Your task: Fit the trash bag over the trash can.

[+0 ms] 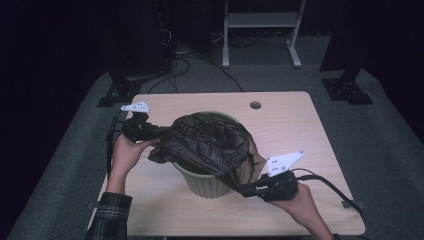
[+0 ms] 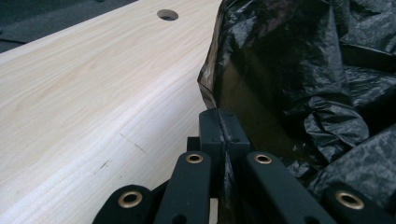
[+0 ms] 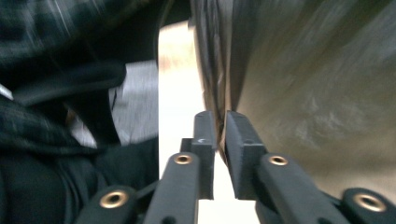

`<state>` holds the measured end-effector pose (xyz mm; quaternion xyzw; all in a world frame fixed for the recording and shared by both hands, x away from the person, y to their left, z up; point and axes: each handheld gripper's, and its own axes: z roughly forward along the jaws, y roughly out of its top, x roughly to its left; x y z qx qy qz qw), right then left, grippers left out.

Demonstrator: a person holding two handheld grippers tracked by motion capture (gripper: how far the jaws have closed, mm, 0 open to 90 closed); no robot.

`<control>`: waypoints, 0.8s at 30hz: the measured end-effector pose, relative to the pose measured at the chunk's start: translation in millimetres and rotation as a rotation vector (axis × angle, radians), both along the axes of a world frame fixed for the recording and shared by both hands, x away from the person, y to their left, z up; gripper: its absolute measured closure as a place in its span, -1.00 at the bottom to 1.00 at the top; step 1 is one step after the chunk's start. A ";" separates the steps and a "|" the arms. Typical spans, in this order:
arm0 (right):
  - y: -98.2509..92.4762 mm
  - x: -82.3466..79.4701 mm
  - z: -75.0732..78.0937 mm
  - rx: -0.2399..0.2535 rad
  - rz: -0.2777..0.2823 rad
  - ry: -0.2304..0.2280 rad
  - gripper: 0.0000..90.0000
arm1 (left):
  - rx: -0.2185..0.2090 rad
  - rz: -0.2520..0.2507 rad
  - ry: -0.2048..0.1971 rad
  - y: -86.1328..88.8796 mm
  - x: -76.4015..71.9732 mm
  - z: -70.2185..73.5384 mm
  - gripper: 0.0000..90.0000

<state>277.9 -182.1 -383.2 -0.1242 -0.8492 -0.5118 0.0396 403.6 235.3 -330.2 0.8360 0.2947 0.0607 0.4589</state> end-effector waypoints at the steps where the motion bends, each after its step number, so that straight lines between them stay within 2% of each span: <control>1: -4.8 0.1 7.0 0.027 -0.005 -0.008 0.75 | 0.000 -0.001 -0.001 0.0 -0.3 0.5 1.00; 7: -32.2 15.4 57.0 0.142 -0.113 -0.117 0.58 | 0.000 -0.003 -0.008 -0.4 -0.6 2.3 1.00; 8: -34.0 20.1 64.5 0.147 -0.146 -0.142 0.55 | -0.002 -0.003 -0.008 -0.6 -0.7 2.5 1.00; 11: -35.1 41.9 78.6 0.145 -0.224 -0.175 0.53 | -0.005 -0.005 -0.009 -1.4 -0.2 2.6 1.00; 14: -32.2 69.8 79.8 0.144 -0.279 -0.147 0.52 | -0.002 -0.010 -0.007 -2.5 0.8 1.9 1.00; 18: -20.8 97.3 70.9 0.133 -0.300 -0.105 0.54 | -0.003 -0.010 -0.004 -2.7 1.9 0.9 1.00; 21: -14.4 107.6 64.0 0.116 -0.310 -0.086 0.58 | -0.003 -0.010 -0.005 -1.9 2.0 1.1 1.00; 24: -12.2 113.3 59.7 0.116 -0.311 -0.070 0.79 | -0.004 -0.007 -0.005 -1.3 1.9 1.2 1.00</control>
